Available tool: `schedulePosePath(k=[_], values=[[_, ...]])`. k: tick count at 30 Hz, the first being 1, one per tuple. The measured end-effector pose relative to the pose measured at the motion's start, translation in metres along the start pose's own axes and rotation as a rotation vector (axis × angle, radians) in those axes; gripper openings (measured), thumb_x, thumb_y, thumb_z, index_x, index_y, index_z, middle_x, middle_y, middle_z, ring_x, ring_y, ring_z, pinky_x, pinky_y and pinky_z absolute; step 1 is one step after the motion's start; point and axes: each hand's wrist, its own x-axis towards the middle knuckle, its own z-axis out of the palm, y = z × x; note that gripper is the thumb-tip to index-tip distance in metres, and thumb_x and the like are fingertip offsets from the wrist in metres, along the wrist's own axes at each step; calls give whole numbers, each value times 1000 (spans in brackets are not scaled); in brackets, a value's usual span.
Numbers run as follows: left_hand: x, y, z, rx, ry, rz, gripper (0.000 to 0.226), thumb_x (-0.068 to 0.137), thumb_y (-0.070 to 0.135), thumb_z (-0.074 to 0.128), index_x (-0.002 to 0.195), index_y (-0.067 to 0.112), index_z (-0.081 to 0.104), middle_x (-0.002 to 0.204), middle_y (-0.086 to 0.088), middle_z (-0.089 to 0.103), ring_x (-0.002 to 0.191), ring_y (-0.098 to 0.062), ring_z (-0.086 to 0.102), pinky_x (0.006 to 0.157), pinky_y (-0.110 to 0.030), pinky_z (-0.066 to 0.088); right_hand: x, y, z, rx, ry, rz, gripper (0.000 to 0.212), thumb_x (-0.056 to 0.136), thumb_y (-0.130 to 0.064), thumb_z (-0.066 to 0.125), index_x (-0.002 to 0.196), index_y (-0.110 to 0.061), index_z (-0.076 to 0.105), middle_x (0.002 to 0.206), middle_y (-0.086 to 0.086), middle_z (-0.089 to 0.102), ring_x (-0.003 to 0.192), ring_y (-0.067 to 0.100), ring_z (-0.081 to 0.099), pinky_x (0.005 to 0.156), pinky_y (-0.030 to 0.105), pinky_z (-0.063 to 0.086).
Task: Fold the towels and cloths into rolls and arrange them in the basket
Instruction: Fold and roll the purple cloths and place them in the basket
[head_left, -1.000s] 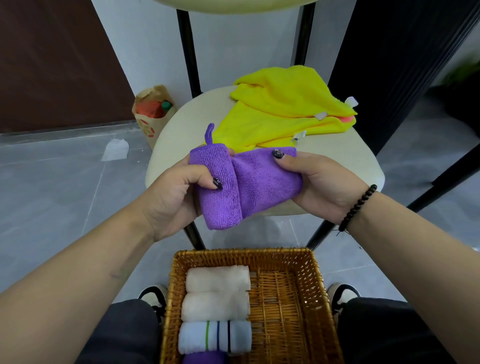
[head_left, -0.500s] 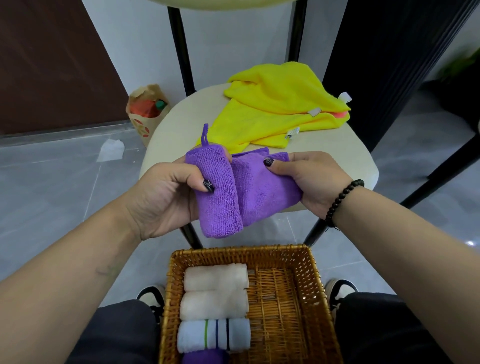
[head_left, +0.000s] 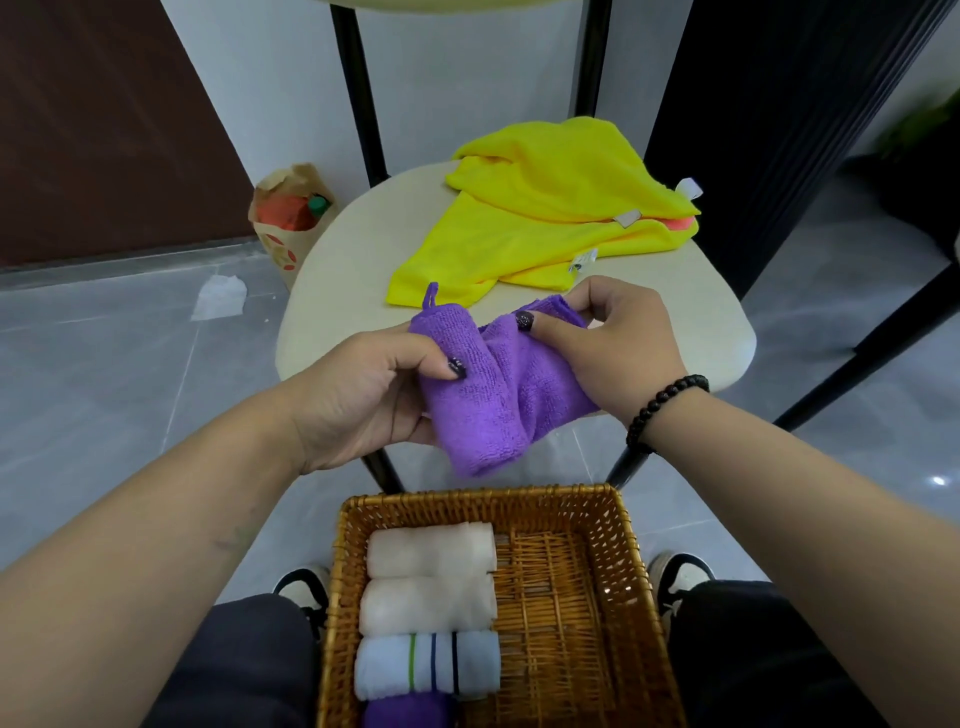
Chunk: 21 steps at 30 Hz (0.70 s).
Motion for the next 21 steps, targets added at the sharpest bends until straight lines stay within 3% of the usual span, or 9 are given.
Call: schedulePosePath(k=[4, 7, 9, 12, 16, 19, 21], values=[[5, 0, 6, 105, 51, 12, 33, 67, 14, 52, 98, 10, 62, 86, -6, 72, 74, -19, 70, 62, -40, 61, 4, 1, 1, -61, 44, -49, 19, 75, -23, 79, 72, -12, 63, 64, -6, 56, 61, 5, 49, 61, 25, 44], [8, 4, 11, 191, 114, 73, 13, 82, 9, 53, 92, 13, 59, 73, -1, 68, 61, -14, 66, 51, -31, 54, 4, -3, 1, -37, 71, -93, 19, 75, -21, 78, 72, -15, 61, 63, -6, 55, 57, 1, 46, 59, 22, 43], [9, 5, 12, 244, 163, 92, 7, 81, 12, 55, 86, 15, 59, 69, 0, 65, 58, -12, 63, 50, -29, 53, 3, -5, 1, -23, 81, -111, 20, 75, -22, 78, 71, -17, 59, 62, -8, 55, 58, 1, 47, 60, 24, 45], [11, 6, 13, 335, 216, 111, 18, 69, 20, 60, 87, 16, 59, 69, 0, 66, 57, -11, 63, 50, -27, 52, -1, -8, 4, -19, 98, -142, 18, 76, -24, 77, 74, -17, 60, 66, -6, 57, 65, 9, 53, 64, 31, 50], [12, 5, 16, 374, 332, 147, 35, 82, 14, 69, 111, 16, 49, 87, -3, 68, 58, -7, 67, 48, -24, 52, -7, -10, 6, 12, 135, -128, 16, 79, -25, 74, 85, -19, 61, 69, -5, 60, 68, 11, 57, 67, 35, 52], [13, 3, 12, 431, 402, 220, 63, 62, 30, 74, 117, 21, 45, 92, -6, 72, 71, -15, 71, 61, -33, 59, -9, -13, 7, 163, 92, 32, 22, 84, -23, 69, 103, -15, 61, 74, 7, 64, 71, 18, 62, 68, 36, 52], [13, 3, 12, 450, 436, 240, 75, 47, 40, 76, 114, 24, 45, 95, -4, 73, 79, -17, 72, 71, -39, 60, -11, -19, 7, 342, 2, 235, 19, 88, -19, 64, 104, -10, 62, 74, 11, 61, 67, 24, 60, 62, 36, 52]])
